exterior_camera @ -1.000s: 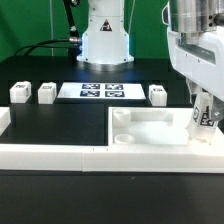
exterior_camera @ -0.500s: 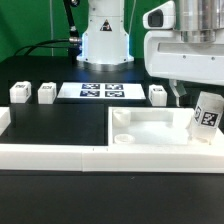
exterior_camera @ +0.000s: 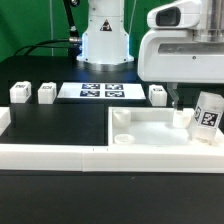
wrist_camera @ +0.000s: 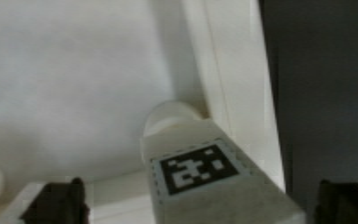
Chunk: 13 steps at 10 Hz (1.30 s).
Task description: Assemble square table
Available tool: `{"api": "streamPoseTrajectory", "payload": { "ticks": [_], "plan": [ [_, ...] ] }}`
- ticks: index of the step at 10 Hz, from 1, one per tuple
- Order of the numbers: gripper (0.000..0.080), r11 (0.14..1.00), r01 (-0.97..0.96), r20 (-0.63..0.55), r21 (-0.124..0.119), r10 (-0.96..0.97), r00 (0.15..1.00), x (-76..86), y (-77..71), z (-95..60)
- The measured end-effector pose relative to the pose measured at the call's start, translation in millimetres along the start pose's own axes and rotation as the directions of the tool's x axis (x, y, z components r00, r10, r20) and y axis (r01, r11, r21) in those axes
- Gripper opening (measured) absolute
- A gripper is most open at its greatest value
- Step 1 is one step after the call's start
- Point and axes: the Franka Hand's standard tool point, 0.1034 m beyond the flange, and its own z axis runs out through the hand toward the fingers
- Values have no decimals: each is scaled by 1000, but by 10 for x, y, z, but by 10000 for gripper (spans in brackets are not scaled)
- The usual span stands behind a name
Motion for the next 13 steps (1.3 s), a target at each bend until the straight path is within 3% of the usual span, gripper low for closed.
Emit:
{"api": "streamPoseTrajectory", "payload": {
  "ticks": [2,3,4,8,10,12,13],
  "plan": [
    [398,1000,-16,0,0,16,1000,0,1,1],
    [398,997,-82,1,-1,82,997,2,11,1],
    [293,989,-147,1,0,147,989,4,15,3],
    [293,919,-395,9,10,395,919,7,17,12],
    [293,801,-599,33,28,598,801,41,40,15],
    [293,590,-806,67,34,804,591,25,3,33],
    [293,401,-915,107,45,909,403,35,-12,43]
  ]
}}
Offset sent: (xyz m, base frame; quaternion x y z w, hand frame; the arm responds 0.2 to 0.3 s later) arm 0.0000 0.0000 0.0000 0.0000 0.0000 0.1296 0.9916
